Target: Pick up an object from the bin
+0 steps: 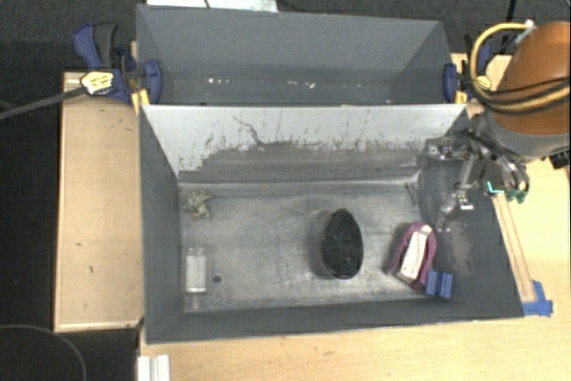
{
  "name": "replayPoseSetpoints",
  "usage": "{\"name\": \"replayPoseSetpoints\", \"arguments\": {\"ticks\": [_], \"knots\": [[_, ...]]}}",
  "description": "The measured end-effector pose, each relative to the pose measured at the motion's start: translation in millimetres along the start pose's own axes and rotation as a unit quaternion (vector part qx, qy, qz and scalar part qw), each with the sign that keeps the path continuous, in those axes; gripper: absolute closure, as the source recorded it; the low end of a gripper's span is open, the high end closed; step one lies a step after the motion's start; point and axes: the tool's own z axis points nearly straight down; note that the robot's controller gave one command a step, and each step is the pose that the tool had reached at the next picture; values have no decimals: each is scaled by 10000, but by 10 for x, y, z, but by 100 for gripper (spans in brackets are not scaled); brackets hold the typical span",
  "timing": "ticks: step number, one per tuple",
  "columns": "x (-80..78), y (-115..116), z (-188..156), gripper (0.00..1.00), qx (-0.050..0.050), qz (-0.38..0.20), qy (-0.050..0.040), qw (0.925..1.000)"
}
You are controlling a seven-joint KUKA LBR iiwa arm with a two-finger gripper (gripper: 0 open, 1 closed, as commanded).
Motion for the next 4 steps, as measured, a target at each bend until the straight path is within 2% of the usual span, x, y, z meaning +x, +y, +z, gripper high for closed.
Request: {"name": "replayPoseSetpoints", "arguments": {"ticks": [1,2,3,4], "knots": [[211,191,-166,0,-2,103,-30,9999],[27,374,669,0,-10,466,-4,9989],[204,1250,1259,0,-2,-389,-22,9992],[201,1220,1244,100,5,-384,-14,9993]]}}
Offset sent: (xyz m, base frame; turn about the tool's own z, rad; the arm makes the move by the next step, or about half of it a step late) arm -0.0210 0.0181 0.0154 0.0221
